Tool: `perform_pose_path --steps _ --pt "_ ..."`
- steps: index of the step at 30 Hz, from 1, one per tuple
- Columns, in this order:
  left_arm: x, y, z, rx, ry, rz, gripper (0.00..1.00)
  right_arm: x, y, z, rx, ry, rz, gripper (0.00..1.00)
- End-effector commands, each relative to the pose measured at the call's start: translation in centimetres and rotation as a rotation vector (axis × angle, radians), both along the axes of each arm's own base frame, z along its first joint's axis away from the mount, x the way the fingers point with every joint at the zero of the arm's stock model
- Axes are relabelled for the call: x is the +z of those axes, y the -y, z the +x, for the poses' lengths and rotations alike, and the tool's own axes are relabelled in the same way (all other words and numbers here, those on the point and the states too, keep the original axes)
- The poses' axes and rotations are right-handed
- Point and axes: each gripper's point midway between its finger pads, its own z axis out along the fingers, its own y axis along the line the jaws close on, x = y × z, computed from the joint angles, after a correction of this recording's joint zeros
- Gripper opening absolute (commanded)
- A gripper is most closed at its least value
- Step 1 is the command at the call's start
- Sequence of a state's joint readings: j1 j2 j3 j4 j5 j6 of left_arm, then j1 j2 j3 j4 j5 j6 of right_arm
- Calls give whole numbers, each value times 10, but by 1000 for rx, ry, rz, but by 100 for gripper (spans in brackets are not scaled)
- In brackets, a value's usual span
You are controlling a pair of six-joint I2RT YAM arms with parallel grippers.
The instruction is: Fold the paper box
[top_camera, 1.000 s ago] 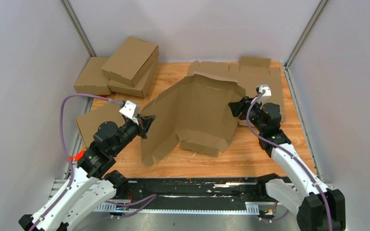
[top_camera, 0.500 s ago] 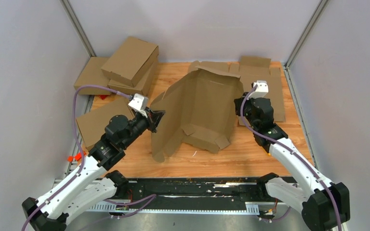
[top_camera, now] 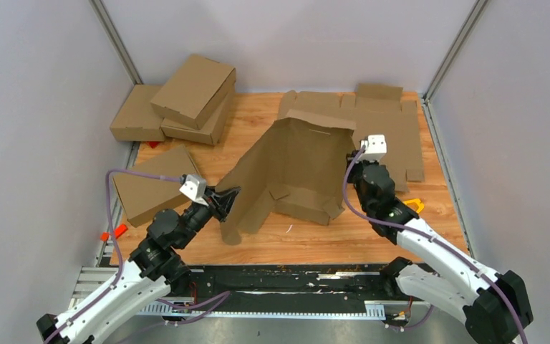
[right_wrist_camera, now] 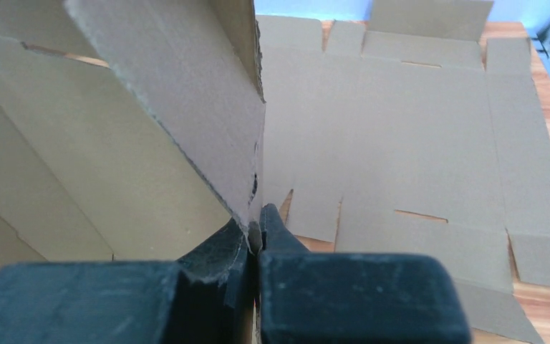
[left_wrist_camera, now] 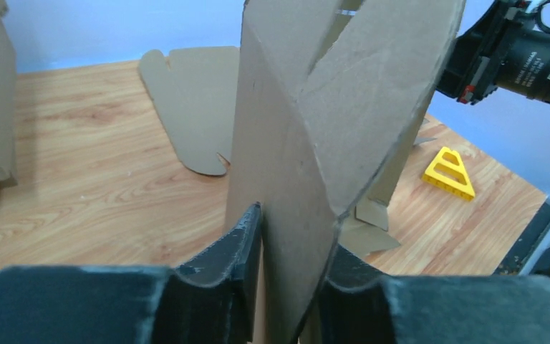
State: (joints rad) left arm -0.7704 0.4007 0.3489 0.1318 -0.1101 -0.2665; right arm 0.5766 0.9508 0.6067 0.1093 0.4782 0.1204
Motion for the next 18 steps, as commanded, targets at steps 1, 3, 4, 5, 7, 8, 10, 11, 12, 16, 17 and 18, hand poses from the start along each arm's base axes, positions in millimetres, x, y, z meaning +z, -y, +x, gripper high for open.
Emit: perform_pose_path --steps 1,3,4,5,7,8,10,11,12,16,17,18 --pt "-1 -13 -7 31 -12 -28 37 9 -3 -17 35 116 -20 0" --pt "0 -20 -7 65 -38 -15 47 13 -6 -26 76 163 -10 0" --pt "2 -25 -5 93 -51 -7 50 15 -7 -30 90 182 4 0" --pt "5 -31 -3 123 -63 1 55 17 -6 -33 105 202 -13 0" --pt "13 -45 0 196 -95 13 66 20 -9 -37 134 227 -13 1" --pt "20 -53 0 232 -109 18 74 21 -11 -38 146 232 -16 1" --pt "36 -65 -1 280 -113 26 88 22 -13 -38 159 234 -19 1" --pt "44 -71 -2 299 -115 34 94 22 -15 -38 168 233 -20 1" --pt "52 -75 -3 312 -115 43 99 21 -16 -38 176 231 -23 1" --pt "91 -87 -5 350 -112 95 100 20 -20 -36 191 224 -28 1" --pt "98 -86 -5 347 -119 122 100 18 -20 -36 187 215 -32 0" --pt "110 -81 -5 317 -108 143 100 17 -20 -35 184 208 -36 0"
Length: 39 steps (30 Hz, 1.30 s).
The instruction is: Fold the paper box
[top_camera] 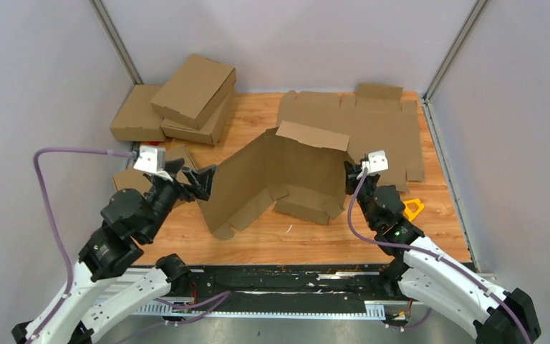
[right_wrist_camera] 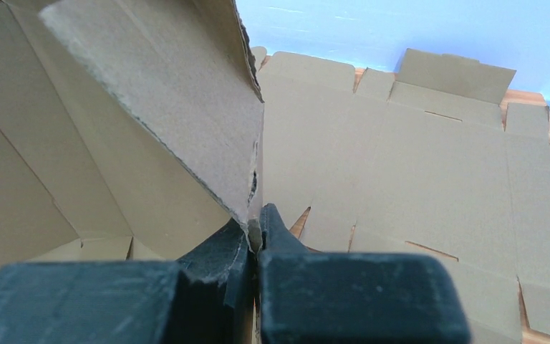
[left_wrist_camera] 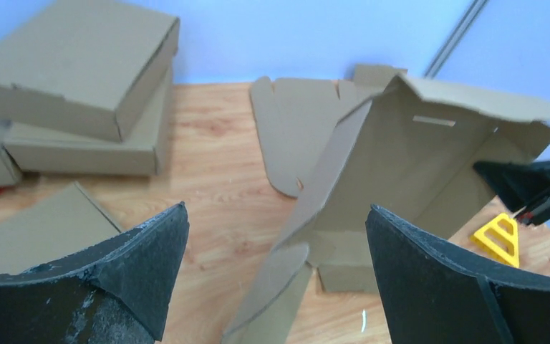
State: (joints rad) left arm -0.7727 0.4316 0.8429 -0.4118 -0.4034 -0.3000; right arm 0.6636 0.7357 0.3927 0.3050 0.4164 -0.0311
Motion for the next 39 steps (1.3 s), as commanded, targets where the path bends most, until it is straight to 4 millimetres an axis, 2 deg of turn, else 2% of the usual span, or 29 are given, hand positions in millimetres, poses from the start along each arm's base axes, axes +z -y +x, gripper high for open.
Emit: perform_pose_path --steps 1,3,5,9,12,14,16,18,24,30,36,39 --pt "24 6 1 -42 -43 148 100 9 -6 2 23 19 -10 0" --pt "37 30 4 -148 -52 205 99 8 -8 2 30 16 -12 0" --pt "34 58 16 -235 -100 290 94 8 -8 3 28 14 -11 0" --pt "28 86 43 -274 -142 403 89 9 -9 2 35 15 -8 0" --pt "27 104 65 -258 -130 411 78 9 -10 2 35 13 -6 0" --pt "33 108 80 -206 -133 389 70 11 -10 2 38 16 -3 0" --pt "39 111 91 -163 -132 362 65 10 -10 2 39 11 -5 0" --pt "45 113 97 -142 -130 342 64 9 -10 4 28 0 -9 0" --pt "47 120 113 -150 -162 280 64 6 -10 7 20 -20 -20 0" --pt "34 121 135 -177 -242 189 58 7 -11 6 24 -19 -15 0" --pt "13 146 143 -267 -304 187 55 6 -13 7 30 -27 -19 0" --pt "0 156 142 -313 -343 193 46 4 -17 9 41 -40 -22 4"
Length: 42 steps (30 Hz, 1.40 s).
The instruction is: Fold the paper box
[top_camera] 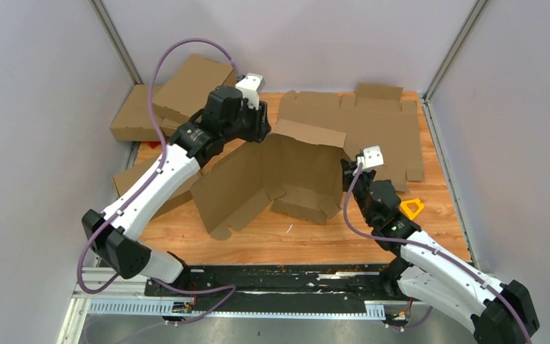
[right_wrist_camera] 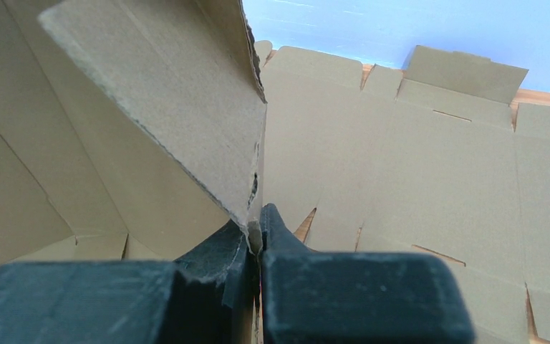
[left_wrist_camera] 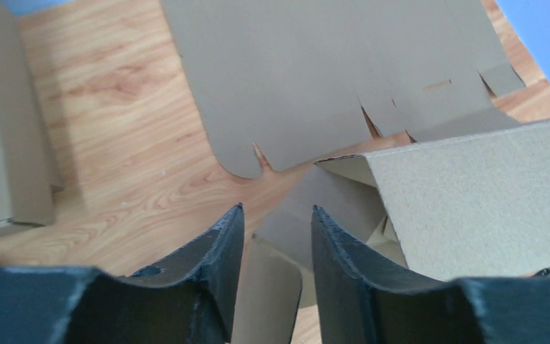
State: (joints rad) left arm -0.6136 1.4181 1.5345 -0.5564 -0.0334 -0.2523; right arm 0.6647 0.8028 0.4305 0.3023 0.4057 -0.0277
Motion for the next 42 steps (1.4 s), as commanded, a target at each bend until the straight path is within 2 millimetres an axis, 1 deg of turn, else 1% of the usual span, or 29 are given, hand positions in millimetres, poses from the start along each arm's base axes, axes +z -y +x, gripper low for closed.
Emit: perform_pose_path --steps 1,2,5,8,11,13,17,21,23,28,34,38,40,42 --pt "13 22 -4 -85 -12 -75 42 6 -10 2 32 -21 -5 6" --pt "8 22 -3 -81 -24 -70 39 6 -11 3 35 -28 -4 9" --pt "-3 22 -1 -66 -46 -58 39 6 -15 5 43 -43 -5 14" --pt "-11 23 1 -64 -60 -51 38 8 -16 3 45 -51 23 24" --pt "-19 24 1 -64 -75 -46 37 12 -15 0 50 -49 44 30" --pt "-25 23 1 -60 -85 -40 37 15 -15 -4 57 -48 58 38" --pt "-32 23 0 -56 -91 -46 37 19 -15 -9 71 -50 86 56" --pt "-35 22 0 -51 -95 -42 36 25 -13 -13 72 -61 120 68" --pt "-34 21 -1 -48 -92 -41 36 28 -11 -16 67 -64 137 72" --pt "-32 20 -2 -52 -88 -43 36 43 -5 -22 61 -43 193 76" --pt "-34 20 -4 -59 -93 -42 36 73 7 -31 52 7 269 78" --pt "-35 20 -6 -62 -95 -45 36 95 17 -28 19 39 268 78" --pt "-36 20 -7 -66 -97 -47 36 100 18 -27 19 36 245 78" --pt "-35 19 -8 -66 -94 -49 36 108 19 -25 13 42 227 81"
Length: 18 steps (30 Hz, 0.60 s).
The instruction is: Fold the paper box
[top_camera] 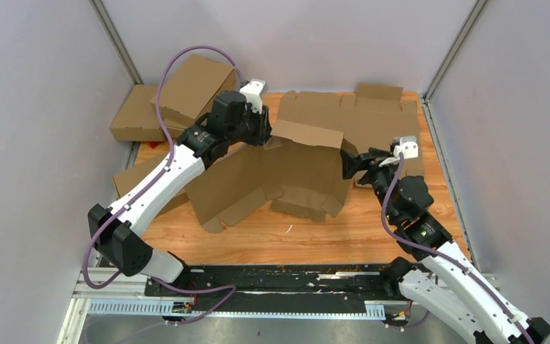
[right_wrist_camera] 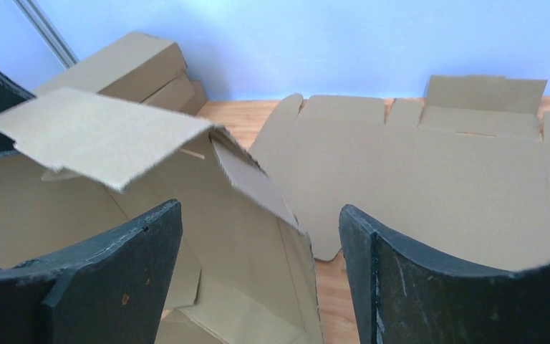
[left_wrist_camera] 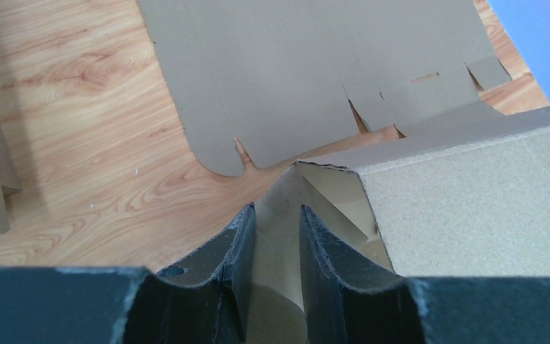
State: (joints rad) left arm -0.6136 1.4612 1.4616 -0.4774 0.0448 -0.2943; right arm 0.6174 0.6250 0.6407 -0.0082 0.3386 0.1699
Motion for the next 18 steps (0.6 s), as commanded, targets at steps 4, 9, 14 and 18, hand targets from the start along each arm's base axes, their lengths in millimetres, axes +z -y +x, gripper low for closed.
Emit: perform_pose_path --steps 4,9,14,18 --pt "-2 -2 -13 -15 -22 -14 35 36 5 11 -1 -5 -33 82" --pt "-5 -2 -15 -22 -26 -19 35 52 10 12 19 5 75 79" --pt "-4 -2 -16 -24 -24 -23 35 46 24 28 -53 -90 113 72" --pt "-2 -2 -16 -25 -21 -26 34 25 11 35 9 -178 72 68"
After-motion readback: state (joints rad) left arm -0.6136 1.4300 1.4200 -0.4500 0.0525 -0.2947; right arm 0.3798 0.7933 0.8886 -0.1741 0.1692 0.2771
